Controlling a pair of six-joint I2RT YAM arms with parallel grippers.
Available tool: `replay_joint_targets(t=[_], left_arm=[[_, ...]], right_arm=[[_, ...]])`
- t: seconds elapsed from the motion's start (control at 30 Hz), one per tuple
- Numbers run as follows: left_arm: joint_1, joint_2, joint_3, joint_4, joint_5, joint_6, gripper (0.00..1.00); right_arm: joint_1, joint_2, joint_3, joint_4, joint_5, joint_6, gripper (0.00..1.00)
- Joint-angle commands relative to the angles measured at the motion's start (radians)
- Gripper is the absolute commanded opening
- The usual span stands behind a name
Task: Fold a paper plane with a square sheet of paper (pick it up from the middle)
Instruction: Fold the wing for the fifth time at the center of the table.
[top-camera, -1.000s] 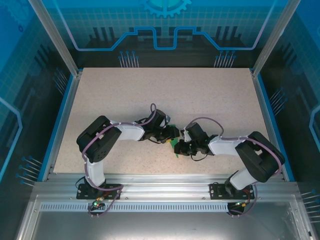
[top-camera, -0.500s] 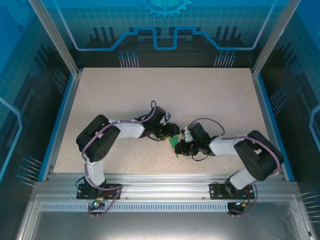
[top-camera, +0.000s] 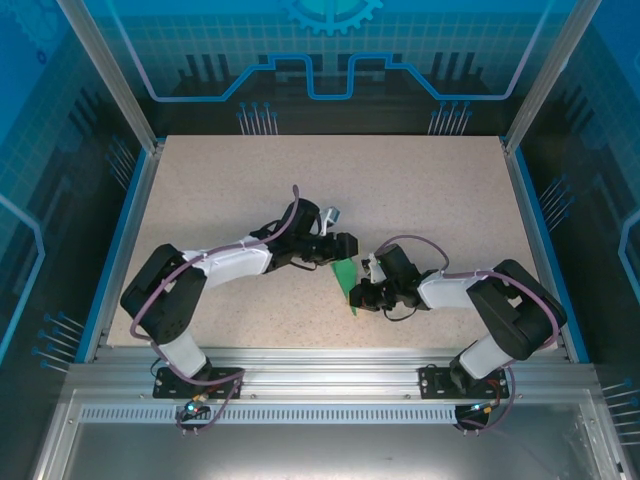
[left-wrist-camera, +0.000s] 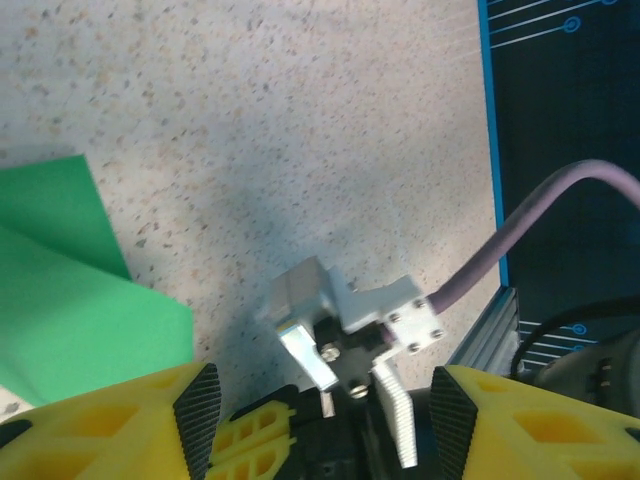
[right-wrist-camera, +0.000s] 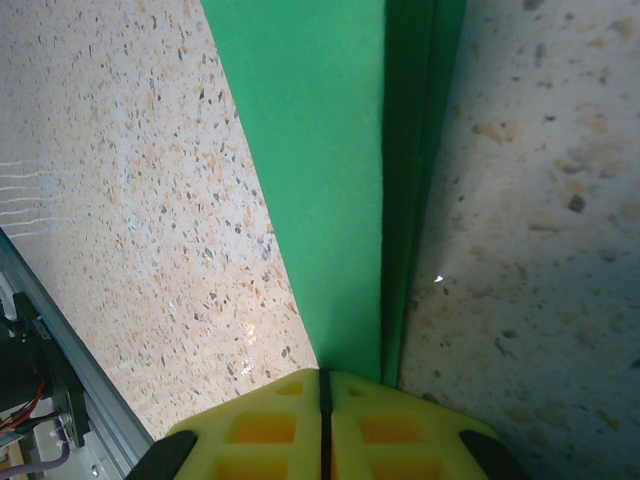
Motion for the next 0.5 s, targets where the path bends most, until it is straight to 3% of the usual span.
replay_joint_targets(t=[0.0,0.47], left_arm=[[0.009,0.043,-0.031,0.040,0.036,0.002,0.62],[0.027,0.193,0.025,0.061,0.024,0.043,0.61]], right_arm=[[0.000,0.076,-0.036,-0.133,0.087,-0.023,0.08],[0.000,0.069,-0.039,-0.143,0.078,-0.027,0.08]])
